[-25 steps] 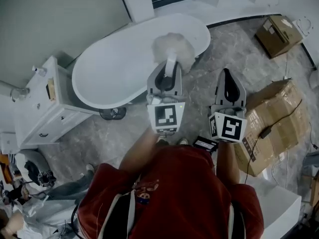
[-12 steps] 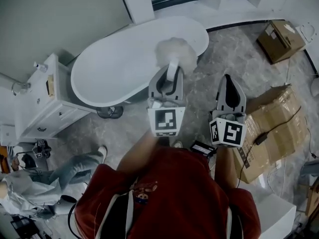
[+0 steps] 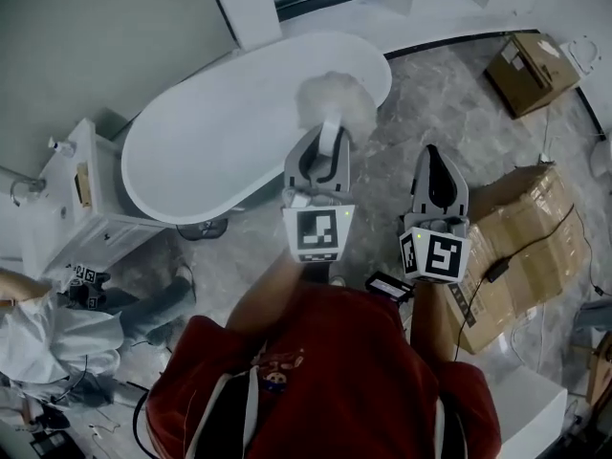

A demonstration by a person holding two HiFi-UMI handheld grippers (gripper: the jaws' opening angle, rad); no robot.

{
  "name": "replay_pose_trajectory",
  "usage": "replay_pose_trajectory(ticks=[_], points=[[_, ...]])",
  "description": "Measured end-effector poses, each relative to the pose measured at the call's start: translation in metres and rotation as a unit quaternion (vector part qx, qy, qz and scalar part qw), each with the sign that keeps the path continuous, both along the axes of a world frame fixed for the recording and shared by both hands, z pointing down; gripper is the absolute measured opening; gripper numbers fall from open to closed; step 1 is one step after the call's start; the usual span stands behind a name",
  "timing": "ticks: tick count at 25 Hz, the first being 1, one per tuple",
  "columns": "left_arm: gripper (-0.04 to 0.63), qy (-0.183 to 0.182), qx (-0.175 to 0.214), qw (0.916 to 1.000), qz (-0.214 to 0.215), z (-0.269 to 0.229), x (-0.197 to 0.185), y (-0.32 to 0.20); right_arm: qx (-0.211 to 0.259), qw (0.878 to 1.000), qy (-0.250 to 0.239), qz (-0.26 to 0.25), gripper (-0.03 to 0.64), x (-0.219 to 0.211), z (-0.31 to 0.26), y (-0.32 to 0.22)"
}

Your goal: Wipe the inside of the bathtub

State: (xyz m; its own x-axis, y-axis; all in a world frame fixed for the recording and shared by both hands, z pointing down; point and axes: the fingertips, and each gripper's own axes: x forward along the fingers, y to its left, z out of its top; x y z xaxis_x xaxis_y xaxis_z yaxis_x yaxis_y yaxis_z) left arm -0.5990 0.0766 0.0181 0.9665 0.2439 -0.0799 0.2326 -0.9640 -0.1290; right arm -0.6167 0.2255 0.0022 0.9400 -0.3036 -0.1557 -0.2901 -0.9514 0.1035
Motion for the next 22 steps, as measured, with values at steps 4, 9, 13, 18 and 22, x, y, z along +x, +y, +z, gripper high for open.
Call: replay_pose_trajectory(ticks=[4, 9, 13, 18, 22], points=[[0.092, -0.007, -0.005, 1.0000, 0.002, 0.007, 0.042, -0.012, 0.003, 1.000, -0.006, 0.002, 0.012, 0.042, 0.006, -0.012], [0.092, -0.015, -0.009, 0.9998, 0.009, 0.007, 0.100, -0.034, -0.010, 1.000, -0.010, 0.004, 0.012, 0.098, 0.000, -0.037], [0.092, -0.014, -0.010, 0.9997, 0.015, 0.004, 0.145, -0.052, -0.013, 1.000, -0.009, 0.009, 0.012, 0.142, -0.006, -0.056], [0.092, -0.013, -0.016, 0.9995, 0.022, 0.001, 0.184, -0.063, -0.013, 1.000, -0.004, 0.018, 0.012, 0.179, -0.010, -0.064], [0.092, -0.014, -0.016, 0.9993, 0.032, 0.000, 0.214, -0.073, -0.017, 0.999, -0.002, 0.028, 0.012, 0.207, -0.014, -0.075]])
